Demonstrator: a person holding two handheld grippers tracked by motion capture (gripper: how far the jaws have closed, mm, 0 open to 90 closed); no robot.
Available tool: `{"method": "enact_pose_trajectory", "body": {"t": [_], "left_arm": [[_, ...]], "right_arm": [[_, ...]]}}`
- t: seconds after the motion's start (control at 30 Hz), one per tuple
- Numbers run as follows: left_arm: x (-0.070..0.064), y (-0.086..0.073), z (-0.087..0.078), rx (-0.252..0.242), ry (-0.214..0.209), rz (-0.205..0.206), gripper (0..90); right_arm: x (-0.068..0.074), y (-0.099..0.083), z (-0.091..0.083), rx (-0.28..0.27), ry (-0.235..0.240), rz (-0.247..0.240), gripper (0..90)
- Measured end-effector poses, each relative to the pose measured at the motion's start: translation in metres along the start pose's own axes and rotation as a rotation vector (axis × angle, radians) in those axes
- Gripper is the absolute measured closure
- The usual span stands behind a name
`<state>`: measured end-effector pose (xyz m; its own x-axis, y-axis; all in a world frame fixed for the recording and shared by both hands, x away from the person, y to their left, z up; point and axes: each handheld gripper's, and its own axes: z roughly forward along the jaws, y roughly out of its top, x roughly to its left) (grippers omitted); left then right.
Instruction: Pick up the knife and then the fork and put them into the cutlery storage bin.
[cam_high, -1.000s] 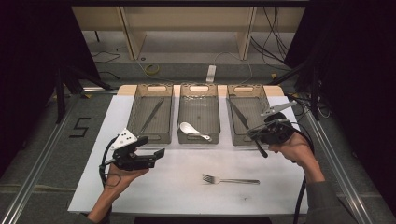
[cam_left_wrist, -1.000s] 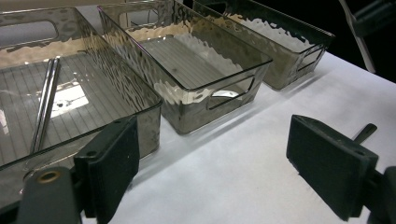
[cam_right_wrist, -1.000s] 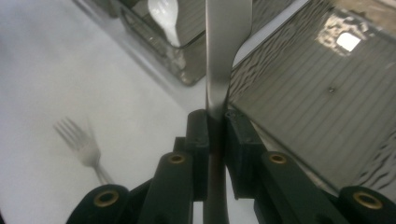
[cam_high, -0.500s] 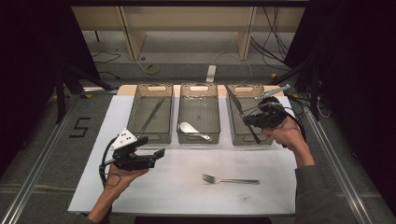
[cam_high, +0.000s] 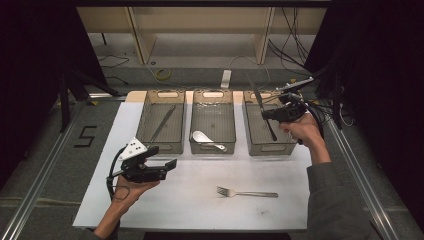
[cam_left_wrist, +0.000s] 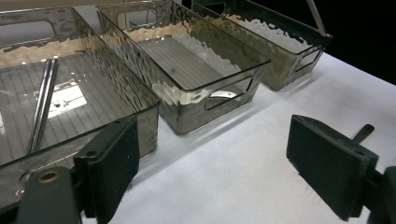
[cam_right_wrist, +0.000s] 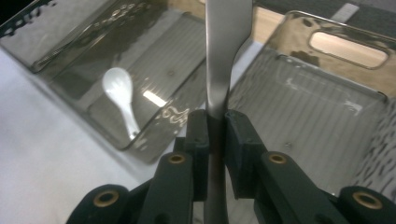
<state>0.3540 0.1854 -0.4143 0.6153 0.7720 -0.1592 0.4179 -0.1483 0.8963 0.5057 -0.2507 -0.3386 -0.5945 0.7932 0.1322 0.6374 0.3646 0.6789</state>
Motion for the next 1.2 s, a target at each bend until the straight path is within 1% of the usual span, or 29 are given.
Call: {"method": "enact_pose_trajectory", "body": {"t": [0.2,0.23,0.37,0.67,0.8,0.93,1.1,1.2], "left_arm": [[0.0,0.0,0.0,0.002,-0.001,0.0,17.0],[0.0,0.0,0.0,0.003,-0.001,0.0,17.0],[0.0,0.0,0.0,0.001,0.001,0.001,17.0],[0.0,0.0,0.0,0.004,0.0,0.001,17.0],[0.0,0.0,0.0,0.004,0.001,0.001,17.0],[-0.001,0.0,0.001,0.005,0.0,0.0,17.0],[-0.001,0.0,0.0,0.004,0.001,0.001,17.0],[-0.001,0.0,0.0,0.004,0.001,0.002,17.0]], "right_arm": [[-0.015,-0.001,0.013,0.028,-0.032,0.062,81.0],[-0.017,-0.001,0.015,0.03,-0.041,0.068,81.0],[-0.023,-0.004,0.022,0.041,-0.049,0.093,81.0],[-0.028,-0.019,0.039,0.074,-0.054,0.141,81.0],[-0.03,-0.024,0.043,0.089,-0.065,0.148,80.9],[-0.03,-0.027,0.046,0.097,-0.069,0.165,80.9],[-0.029,-0.029,0.051,0.112,-0.078,0.165,80.8],[-0.029,-0.029,0.051,0.115,-0.085,0.18,80.7]]}}
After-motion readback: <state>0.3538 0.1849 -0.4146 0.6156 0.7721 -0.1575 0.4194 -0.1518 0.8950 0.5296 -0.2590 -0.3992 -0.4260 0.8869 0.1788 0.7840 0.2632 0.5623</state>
